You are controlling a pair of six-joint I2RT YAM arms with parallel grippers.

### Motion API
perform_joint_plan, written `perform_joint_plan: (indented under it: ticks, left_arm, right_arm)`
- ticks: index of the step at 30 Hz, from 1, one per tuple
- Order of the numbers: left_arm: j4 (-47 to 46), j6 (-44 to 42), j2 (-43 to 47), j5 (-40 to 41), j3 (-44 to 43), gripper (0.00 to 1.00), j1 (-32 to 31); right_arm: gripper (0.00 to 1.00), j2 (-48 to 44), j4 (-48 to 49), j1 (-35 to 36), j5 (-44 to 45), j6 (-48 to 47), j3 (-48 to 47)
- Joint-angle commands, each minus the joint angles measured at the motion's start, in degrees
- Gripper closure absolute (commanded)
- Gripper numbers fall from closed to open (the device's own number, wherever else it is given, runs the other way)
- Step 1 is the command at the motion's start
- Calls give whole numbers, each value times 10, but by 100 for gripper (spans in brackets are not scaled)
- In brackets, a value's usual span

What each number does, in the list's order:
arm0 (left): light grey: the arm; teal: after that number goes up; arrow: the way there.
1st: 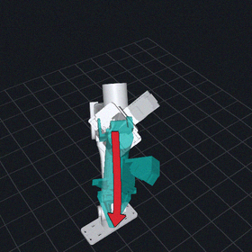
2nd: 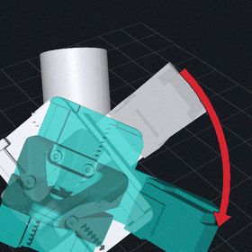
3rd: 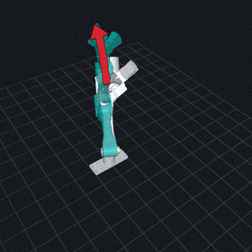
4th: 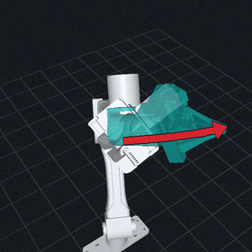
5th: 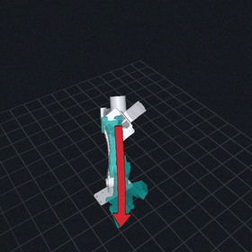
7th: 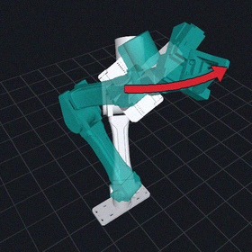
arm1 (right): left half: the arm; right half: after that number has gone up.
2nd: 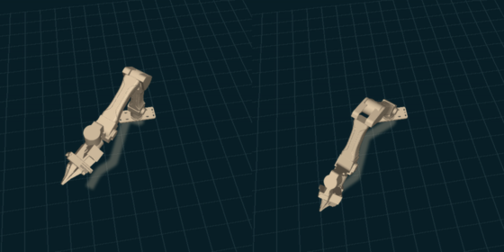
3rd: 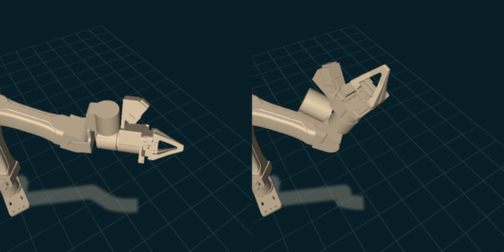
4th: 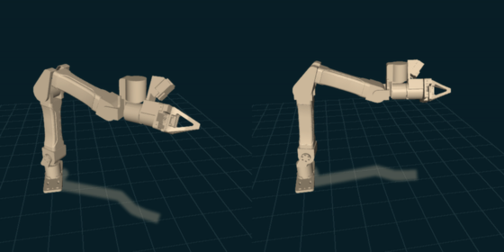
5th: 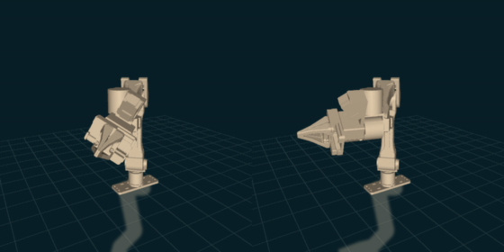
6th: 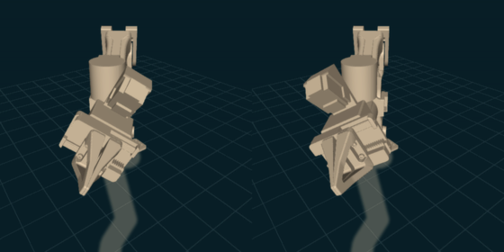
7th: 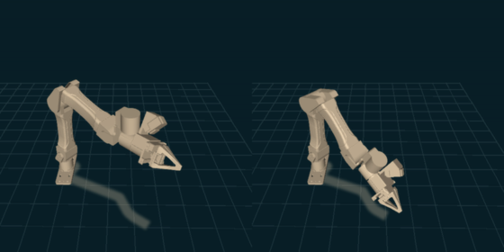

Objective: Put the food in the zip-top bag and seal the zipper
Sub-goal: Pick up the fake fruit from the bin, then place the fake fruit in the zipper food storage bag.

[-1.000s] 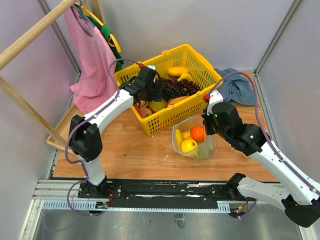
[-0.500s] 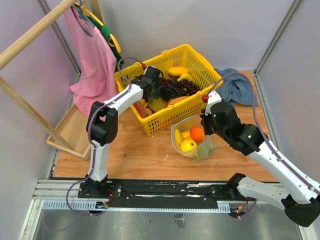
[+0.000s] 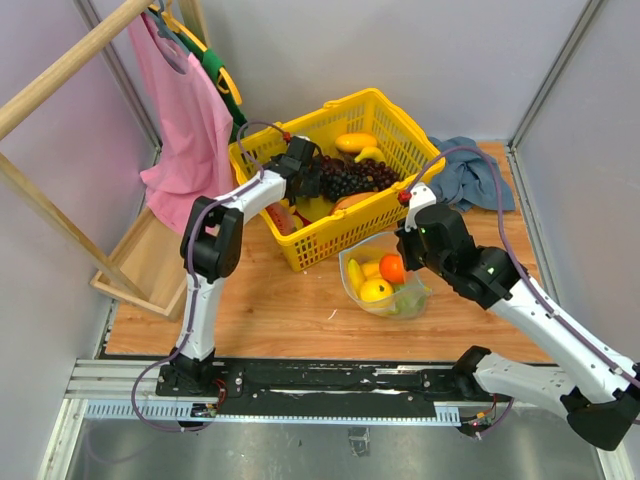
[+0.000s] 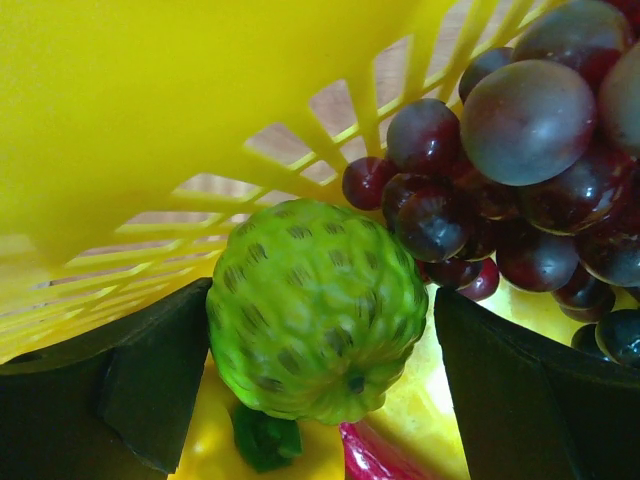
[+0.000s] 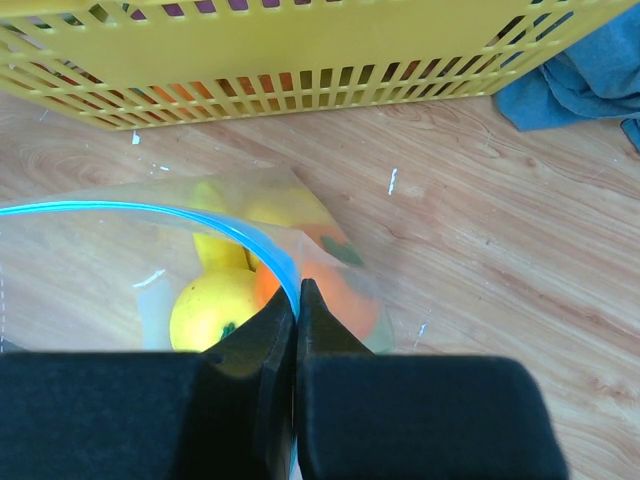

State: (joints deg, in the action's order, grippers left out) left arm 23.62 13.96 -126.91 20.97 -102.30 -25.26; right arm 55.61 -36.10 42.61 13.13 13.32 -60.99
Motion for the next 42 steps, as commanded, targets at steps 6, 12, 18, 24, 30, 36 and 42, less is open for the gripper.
perform_joint_plan:
  ticks: [6,12,18,24,30,36,42]
  left_arm:
    - [-64,-28,-13,-18,14,13,14]
    - [-83,-25,54,-49,53,37,13]
    - [-94,-22,121,-78,90,53,13]
    - [-95,-10,179,-122,120,57,10]
    - [-92,3,240,-158,148,58,-4]
    - [-101,22,311,-200,177,59,-26]
    - [-101,32,378,-208,203,60,-54]
  right_arm:
    - [100,5,8,-8,-12,7,12]
    - [100,5,8,-8,-12,9,11]
    - [99,1,8,-8,-14,10,11]
    - [99,-3,9,-8,-16,13,10]
    - [99,-7,9,-8,-9,12,7]
    - [99,-11,10,-8,-1,11,5]
    - [99,-16,16,-8,2,11,5]
